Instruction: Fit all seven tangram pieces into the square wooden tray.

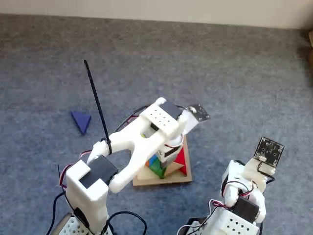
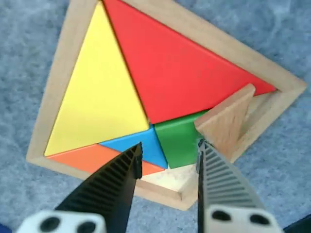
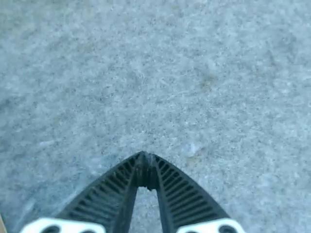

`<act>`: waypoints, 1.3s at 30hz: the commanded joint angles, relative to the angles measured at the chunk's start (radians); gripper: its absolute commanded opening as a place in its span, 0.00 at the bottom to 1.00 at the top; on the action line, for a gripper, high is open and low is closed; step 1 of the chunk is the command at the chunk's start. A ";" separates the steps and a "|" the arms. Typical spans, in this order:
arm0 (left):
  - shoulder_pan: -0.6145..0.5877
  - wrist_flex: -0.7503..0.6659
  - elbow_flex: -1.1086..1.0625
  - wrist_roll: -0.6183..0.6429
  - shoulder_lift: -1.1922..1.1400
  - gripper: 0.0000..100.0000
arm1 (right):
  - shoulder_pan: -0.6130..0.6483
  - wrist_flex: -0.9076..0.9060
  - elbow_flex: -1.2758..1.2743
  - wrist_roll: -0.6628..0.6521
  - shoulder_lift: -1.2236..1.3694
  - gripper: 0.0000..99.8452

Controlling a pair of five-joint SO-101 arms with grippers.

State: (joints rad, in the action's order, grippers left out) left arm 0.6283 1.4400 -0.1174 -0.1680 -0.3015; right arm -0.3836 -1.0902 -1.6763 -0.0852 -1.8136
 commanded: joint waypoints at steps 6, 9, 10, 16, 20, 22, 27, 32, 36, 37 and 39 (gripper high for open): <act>0.036 -0.014 0.024 -0.002 0.015 0.19 | -0.010 0.025 -0.111 -0.014 -0.018 0.01; 0.027 -0.014 0.044 -0.002 0.008 0.19 | -0.010 0.025 -0.111 -0.014 -0.018 0.01; 0.021 -0.015 0.045 -0.002 0.008 0.19 | -0.010 0.025 -0.111 -0.014 -0.018 0.01; 0.021 -0.029 0.062 -0.002 0.008 0.19 | -0.010 0.025 -0.111 -0.014 -0.018 0.01; 0.022 -0.029 0.085 -0.002 0.008 0.19 | -0.010 0.025 -0.111 -0.014 -0.018 0.01; 0.024 -0.044 0.084 -0.002 0.008 0.19 | -0.010 0.025 -0.111 -0.014 -0.018 0.01; 0.030 -0.058 0.081 -0.002 0.008 0.19 | -0.010 0.025 -0.111 -0.014 -0.018 0.01; 0.039 -0.057 0.082 -0.002 0.008 0.19 | -0.010 0.025 -0.111 -0.014 -0.018 0.01; 0.071 -0.057 0.076 -0.002 0.008 0.19 | -0.010 0.025 -0.111 -0.014 -0.018 0.01; 0.074 -0.057 0.074 -0.002 0.008 0.19 | -0.010 0.025 -0.111 -0.014 -0.018 0.01; 0.071 -0.057 0.079 -0.002 0.008 0.19 | -0.010 0.025 -0.111 -0.014 -0.018 0.01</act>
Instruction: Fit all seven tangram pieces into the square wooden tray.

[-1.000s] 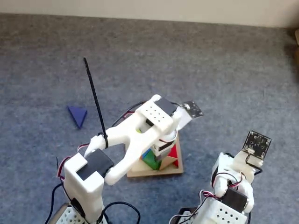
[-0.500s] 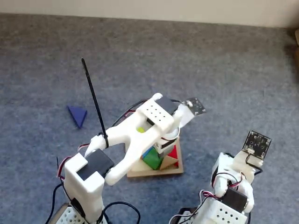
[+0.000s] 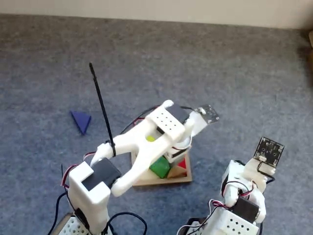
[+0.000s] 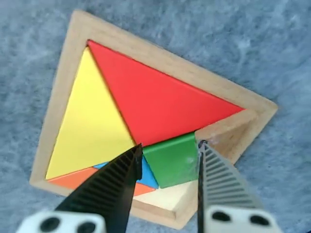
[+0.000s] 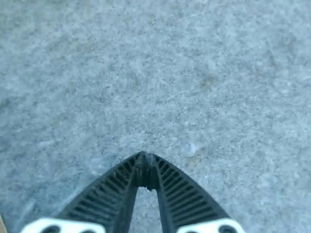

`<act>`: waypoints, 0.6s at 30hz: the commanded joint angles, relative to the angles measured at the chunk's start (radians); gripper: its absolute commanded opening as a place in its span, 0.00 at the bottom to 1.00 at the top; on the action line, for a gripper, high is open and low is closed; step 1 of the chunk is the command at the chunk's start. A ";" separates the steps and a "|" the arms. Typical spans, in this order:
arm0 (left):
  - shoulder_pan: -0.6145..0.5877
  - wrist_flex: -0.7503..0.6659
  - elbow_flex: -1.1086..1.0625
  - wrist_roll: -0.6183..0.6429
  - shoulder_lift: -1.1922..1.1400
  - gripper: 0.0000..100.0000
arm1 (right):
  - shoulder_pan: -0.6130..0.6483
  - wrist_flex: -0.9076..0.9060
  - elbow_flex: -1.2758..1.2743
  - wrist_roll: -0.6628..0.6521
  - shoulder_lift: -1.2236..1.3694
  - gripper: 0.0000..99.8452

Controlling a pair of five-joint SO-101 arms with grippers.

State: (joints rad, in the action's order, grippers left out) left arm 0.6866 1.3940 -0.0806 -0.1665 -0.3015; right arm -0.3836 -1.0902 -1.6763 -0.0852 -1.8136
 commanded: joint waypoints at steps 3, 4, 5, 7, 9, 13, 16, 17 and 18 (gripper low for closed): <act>0.005 -0.011 0.045 -0.003 0.008 0.19 | -0.010 0.025 -0.111 -0.014 -0.018 0.01; 0.005 -0.011 0.045 -0.003 0.008 0.19 | -0.010 0.025 -0.111 -0.014 -0.018 0.01; 0.004 -0.011 0.045 -0.003 0.008 0.19 | -0.010 0.025 -0.111 -0.014 -0.018 0.01; 0.001 -0.006 0.047 -0.003 0.018 0.19 | -0.010 0.025 -0.111 -0.014 -0.018 0.01; -0.012 -0.005 0.048 -0.003 0.022 0.19 | -0.010 0.025 -0.111 -0.014 -0.018 0.01; -0.062 0.068 0.085 -0.003 0.079 0.19 | -0.010 0.025 -0.111 -0.014 -0.018 0.01; -0.113 0.135 0.090 -0.003 0.174 0.19 | -0.010 0.025 -0.111 -0.014 -0.018 0.01; -0.133 0.147 0.081 -0.003 0.214 0.19 | -0.010 0.025 -0.111 -0.014 -0.018 0.01; -0.153 0.157 0.065 -0.003 0.252 0.19 | -0.010 0.025 -0.111 -0.014 -0.018 0.01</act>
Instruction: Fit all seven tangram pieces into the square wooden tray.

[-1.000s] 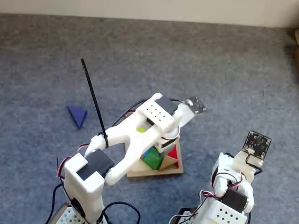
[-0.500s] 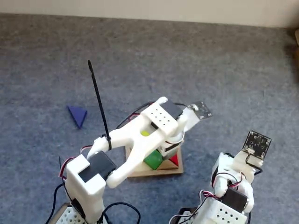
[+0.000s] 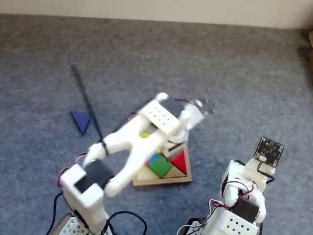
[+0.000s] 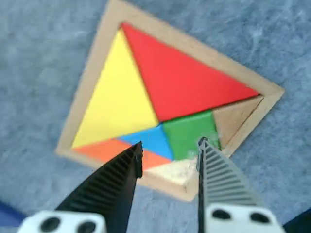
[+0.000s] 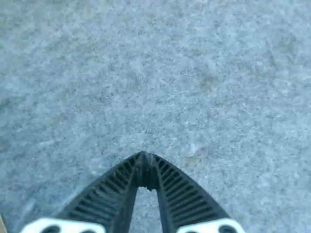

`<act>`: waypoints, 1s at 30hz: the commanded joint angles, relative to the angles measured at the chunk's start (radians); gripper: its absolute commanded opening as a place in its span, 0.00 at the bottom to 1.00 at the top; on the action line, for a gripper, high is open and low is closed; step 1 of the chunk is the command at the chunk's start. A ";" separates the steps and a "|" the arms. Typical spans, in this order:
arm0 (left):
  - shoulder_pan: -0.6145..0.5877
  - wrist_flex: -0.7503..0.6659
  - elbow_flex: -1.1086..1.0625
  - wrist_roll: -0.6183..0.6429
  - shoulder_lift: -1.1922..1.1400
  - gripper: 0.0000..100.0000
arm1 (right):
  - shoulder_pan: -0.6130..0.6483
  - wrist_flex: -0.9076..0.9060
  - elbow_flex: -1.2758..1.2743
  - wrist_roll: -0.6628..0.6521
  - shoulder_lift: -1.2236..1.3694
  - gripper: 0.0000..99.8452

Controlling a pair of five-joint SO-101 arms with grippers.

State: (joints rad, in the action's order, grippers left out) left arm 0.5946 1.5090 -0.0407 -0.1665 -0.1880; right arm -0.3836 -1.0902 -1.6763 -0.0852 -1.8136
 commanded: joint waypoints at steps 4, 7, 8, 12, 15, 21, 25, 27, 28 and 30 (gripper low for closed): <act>-0.168 0.038 -0.073 -0.003 0.303 0.19 | -0.010 0.025 -0.111 -0.014 -0.018 0.01; -0.278 0.038 -0.142 -0.005 0.397 0.19 | -0.010 0.025 -0.111 -0.014 -0.018 0.01; -0.323 0.038 -0.159 -0.005 0.421 0.19 | -0.010 0.025 -0.111 -0.014 -0.018 0.01; -0.513 0.041 -0.186 -0.005 0.458 0.23 | -0.010 0.025 -0.111 -0.014 -0.018 0.01; -0.670 0.037 -0.193 -0.005 0.441 0.32 | -0.010 0.025 -0.111 -0.014 -0.018 0.01; -0.889 -0.069 -0.194 -0.011 0.326 0.34 | -0.010 0.025 -0.111 -0.014 -0.018 0.01; -0.944 -0.169 -0.180 -0.005 0.166 0.33 | -0.010 0.025 -0.111 -0.014 -0.018 0.01; -0.949 -0.196 -0.151 -0.003 0.084 0.32 | -0.010 0.025 -0.111 -0.014 -0.018 0.01; -0.949 -0.207 -0.131 -0.003 0.045 0.31 | -0.010 0.025 -0.111 -0.014 -0.018 0.01; -0.946 -0.210 -0.084 0.005 -0.018 0.29 | -0.010 0.025 -0.111 -0.014 -0.018 0.01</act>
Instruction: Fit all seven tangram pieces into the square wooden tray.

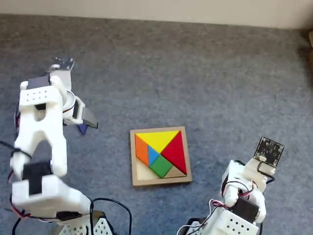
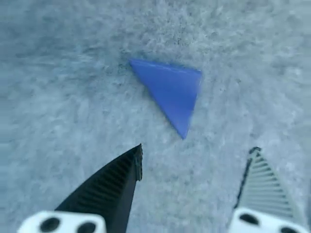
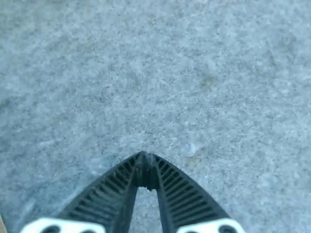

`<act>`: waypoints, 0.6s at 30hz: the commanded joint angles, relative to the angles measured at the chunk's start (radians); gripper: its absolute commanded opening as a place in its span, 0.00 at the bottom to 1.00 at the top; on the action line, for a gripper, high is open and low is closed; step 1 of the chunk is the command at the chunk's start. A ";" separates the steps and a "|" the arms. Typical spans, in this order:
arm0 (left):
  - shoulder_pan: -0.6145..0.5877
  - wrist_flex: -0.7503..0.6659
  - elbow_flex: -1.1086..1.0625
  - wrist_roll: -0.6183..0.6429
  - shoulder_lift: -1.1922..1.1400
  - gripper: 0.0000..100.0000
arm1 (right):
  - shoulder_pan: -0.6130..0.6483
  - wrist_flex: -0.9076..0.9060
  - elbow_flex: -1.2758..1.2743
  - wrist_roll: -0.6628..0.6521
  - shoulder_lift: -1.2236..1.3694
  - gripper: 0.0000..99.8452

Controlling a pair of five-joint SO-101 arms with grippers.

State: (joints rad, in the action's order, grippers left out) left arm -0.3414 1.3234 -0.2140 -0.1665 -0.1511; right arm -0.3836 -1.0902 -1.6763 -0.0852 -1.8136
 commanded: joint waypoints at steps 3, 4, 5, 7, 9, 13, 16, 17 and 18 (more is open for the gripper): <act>-0.008 -0.018 0.179 0.114 -0.120 0.29 | -0.012 0.025 -0.111 -0.014 -0.018 0.01; -0.007 -0.018 0.205 0.143 -0.139 0.29 | -0.012 0.025 -0.111 -0.014 -0.018 0.01; -0.007 -0.018 0.228 0.161 -0.154 0.29 | -0.012 0.025 -0.111 -0.014 -0.018 0.01; 0.001 -0.018 0.259 0.180 -0.186 0.29 | -0.013 0.025 -0.111 -0.014 -0.018 0.01; 0.021 -0.018 0.280 0.180 -0.219 0.29 | -0.013 0.025 -0.111 -0.014 -0.018 0.01; 0.059 -0.025 0.317 0.181 -0.300 0.29 | -0.012 0.025 -0.111 -0.014 -0.018 0.01; 0.079 -0.025 0.369 0.212 -0.387 0.29 | -0.012 0.025 -0.111 -0.014 -0.018 0.01; 0.079 -0.018 0.397 0.242 -0.410 0.29 | -0.012 0.025 -0.111 -0.014 -0.018 0.01; 0.076 -0.017 0.427 0.262 -0.430 0.29 | -0.012 0.025 -0.111 -0.014 -0.018 0.01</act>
State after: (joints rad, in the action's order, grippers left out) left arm -0.2923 1.3096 0.1143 0.0422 -0.5593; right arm -0.3867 -1.0902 -1.6763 -0.0852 -1.8136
